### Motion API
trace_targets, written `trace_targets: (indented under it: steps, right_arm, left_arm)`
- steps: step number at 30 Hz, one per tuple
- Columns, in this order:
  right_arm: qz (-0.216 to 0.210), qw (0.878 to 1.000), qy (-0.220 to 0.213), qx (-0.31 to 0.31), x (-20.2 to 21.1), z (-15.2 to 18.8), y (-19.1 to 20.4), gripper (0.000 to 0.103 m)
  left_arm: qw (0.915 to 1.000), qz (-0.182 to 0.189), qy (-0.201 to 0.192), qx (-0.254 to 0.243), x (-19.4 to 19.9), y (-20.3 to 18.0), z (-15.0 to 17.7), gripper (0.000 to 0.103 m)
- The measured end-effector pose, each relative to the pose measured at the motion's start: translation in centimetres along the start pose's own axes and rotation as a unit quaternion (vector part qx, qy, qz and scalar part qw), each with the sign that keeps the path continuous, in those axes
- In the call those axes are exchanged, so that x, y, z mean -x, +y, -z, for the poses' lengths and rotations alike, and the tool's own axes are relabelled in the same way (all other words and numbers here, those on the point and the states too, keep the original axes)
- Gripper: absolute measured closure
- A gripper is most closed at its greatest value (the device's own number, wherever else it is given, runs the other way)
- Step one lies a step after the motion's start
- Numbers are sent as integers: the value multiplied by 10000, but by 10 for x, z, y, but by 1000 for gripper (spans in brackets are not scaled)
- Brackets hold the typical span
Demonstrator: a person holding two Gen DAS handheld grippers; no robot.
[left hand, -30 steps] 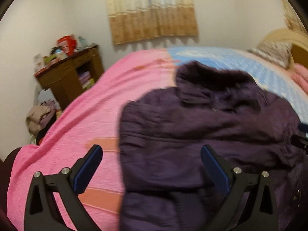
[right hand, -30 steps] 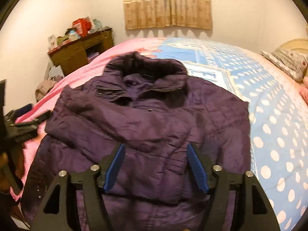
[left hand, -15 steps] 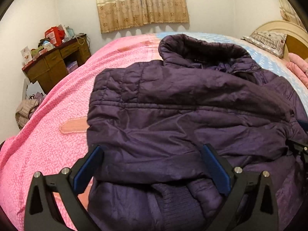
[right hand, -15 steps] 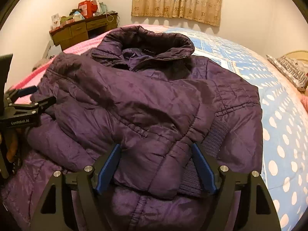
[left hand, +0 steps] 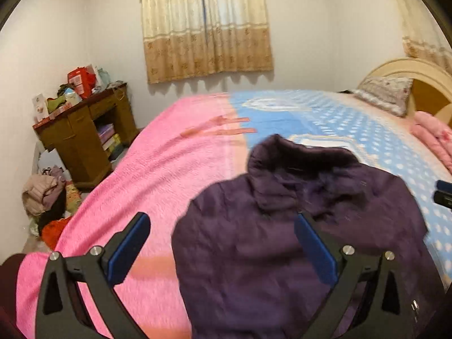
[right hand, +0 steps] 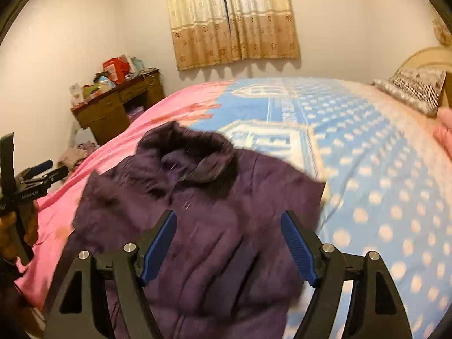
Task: Fold large clothes
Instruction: 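Move both tools back over the jacket toward its collar, then close both tools on the jacket's collar edge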
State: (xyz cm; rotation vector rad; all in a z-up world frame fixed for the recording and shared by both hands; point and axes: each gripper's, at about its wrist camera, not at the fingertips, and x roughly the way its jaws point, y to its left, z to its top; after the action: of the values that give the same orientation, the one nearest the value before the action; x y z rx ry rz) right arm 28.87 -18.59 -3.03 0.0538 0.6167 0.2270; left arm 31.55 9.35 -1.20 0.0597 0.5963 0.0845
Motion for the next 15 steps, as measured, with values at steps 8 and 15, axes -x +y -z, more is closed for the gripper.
trace_targets:
  steps: [8, 15]
  right_arm:
    - [139, 9981, 403, 446, -89, -59, 18, 26]
    - [422, 9908, 668, 1099, -163, -100, 40, 26]
  left_arm:
    - [9988, 26, 490, 92, -81, -15, -33, 0]
    - [9947, 196, 751, -679, -134, -56, -51, 0]
